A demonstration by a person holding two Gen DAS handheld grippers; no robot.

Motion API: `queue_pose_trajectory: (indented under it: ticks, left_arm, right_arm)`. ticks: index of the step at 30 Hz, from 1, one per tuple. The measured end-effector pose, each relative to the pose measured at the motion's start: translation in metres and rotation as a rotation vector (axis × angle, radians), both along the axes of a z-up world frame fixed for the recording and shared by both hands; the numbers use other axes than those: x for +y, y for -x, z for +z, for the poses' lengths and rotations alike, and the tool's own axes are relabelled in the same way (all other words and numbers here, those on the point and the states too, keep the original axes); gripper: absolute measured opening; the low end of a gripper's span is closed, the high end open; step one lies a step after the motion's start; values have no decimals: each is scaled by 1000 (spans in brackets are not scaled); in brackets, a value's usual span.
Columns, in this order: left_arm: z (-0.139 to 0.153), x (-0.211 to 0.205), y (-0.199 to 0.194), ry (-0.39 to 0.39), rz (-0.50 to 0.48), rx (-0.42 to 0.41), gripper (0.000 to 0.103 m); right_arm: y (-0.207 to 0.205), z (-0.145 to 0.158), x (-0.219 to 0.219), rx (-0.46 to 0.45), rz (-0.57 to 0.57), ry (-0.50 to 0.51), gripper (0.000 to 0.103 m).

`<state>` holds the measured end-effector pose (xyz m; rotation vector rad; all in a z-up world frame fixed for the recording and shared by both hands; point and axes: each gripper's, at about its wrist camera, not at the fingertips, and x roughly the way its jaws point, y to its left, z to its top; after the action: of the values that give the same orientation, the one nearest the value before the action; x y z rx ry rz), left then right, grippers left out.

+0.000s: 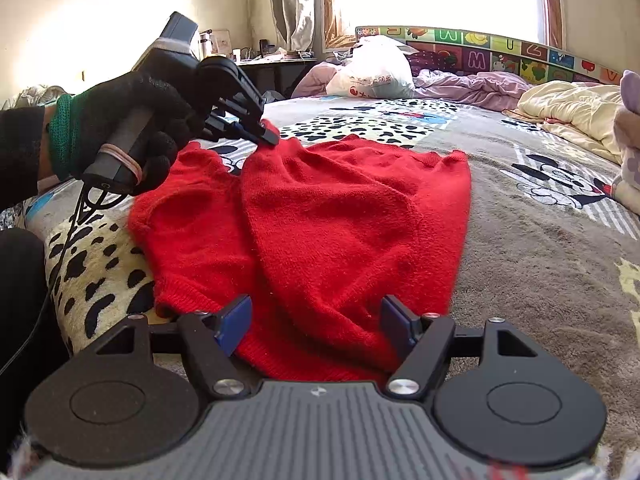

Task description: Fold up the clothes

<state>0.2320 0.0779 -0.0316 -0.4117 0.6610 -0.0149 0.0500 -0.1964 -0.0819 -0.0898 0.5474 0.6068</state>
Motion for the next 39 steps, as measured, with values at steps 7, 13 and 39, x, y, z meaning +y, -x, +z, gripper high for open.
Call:
queue_pose_trajectory:
  ticks: [7,13,39]
  left_arm:
    - [39,-48,-24,-20,-73,-64,2]
    - [51,-101,-58,-56,-154,-62,2]
    - [-17,-202,-138,-249,-195,121,1]
  right_arm:
    - [0,1,1,8,8,7,71]
    - [-2,2,-2,21,14,-2,71]
    - [-5,7,-19,115,55,-70,72]
